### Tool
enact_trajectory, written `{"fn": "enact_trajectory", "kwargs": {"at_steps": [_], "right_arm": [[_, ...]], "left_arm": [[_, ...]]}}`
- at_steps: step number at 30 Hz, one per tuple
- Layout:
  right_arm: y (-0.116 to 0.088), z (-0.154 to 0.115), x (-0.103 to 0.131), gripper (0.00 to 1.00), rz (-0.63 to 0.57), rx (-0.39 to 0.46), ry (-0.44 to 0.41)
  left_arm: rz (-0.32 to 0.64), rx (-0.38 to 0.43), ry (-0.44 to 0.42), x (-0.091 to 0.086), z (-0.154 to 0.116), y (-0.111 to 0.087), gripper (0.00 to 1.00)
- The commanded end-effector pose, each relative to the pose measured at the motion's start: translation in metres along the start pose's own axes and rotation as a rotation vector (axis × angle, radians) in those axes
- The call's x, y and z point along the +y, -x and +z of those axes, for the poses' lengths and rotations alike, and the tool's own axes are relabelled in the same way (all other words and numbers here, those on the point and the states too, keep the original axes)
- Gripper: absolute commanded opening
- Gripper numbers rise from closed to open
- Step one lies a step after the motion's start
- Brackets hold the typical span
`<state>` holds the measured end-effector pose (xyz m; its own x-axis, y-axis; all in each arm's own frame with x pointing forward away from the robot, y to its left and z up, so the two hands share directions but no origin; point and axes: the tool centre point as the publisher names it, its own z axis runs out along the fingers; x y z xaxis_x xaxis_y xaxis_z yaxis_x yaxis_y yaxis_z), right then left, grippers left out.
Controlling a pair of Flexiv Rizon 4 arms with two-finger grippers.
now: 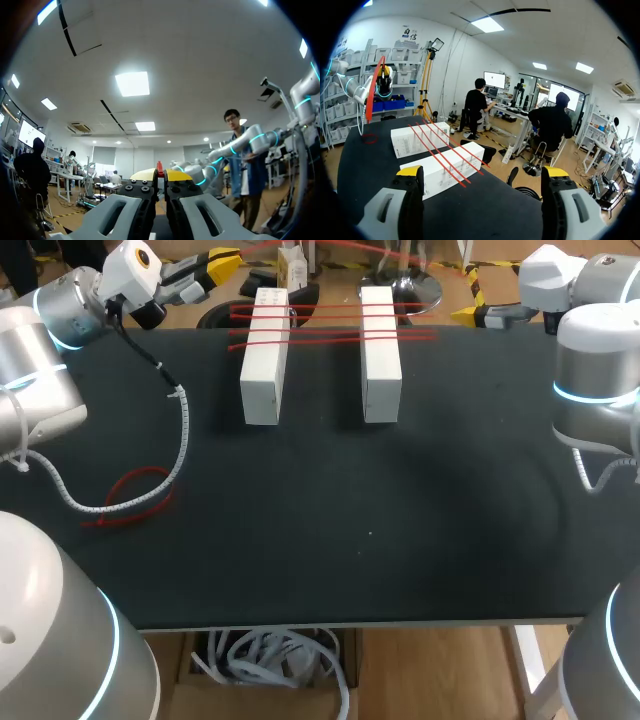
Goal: Grab the tape and strap the tape.
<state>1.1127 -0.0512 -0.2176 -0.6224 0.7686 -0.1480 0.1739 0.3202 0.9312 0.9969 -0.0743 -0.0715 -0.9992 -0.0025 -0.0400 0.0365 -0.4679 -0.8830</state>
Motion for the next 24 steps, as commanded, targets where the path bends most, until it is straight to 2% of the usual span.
{"fn": "enact_trajectory", "kwargs": {"at_steps": [1,3,6,7,10,13,20,24], "right_arm": [[-0.01,-0.019,-0.011,1.0,0.145,-0.075,0.112],[-0.015,-0.032,-0.02,1.0,0.257,-0.14,0.161],[-0.031,-0.048,-0.035,1.0,0.395,-0.239,0.152],[-0.038,-0.052,-0.039,1.0,0.415,-0.244,0.163],[-0.054,-0.062,-0.04,1.0,0.455,-0.293,0.172],[-0.069,-0.068,-0.032,1.0,0.477,-0.338,0.202],[-0.103,-0.08,-0.007,1.0,0.422,-0.434,0.266],[-0.117,-0.083,-0.002,1.0,0.492,-0.476,0.313]], "left_arm": [[0.001,-0.001,0.0,0.0,0.0,0.0,0.0],[0.001,-0.001,0.0,0.0,0.0,0.0,0.0],[0.001,-0.001,0.0,0.0,0.0,0.0,0.0],[0.001,-0.001,0.0,0.0,0.0,0.0,0.0],[0.001,-0.001,0.0,0.0,0.0,0.0,0.0],[0.001,-0.001,0.0,0.0,0.0,0.0,0.0],[0.001,-0.001,0.0,0.0,0.0,0.0,0.0],[0.001,-0.001,0.0,0.0,0.0,0.0,0.0]]}}
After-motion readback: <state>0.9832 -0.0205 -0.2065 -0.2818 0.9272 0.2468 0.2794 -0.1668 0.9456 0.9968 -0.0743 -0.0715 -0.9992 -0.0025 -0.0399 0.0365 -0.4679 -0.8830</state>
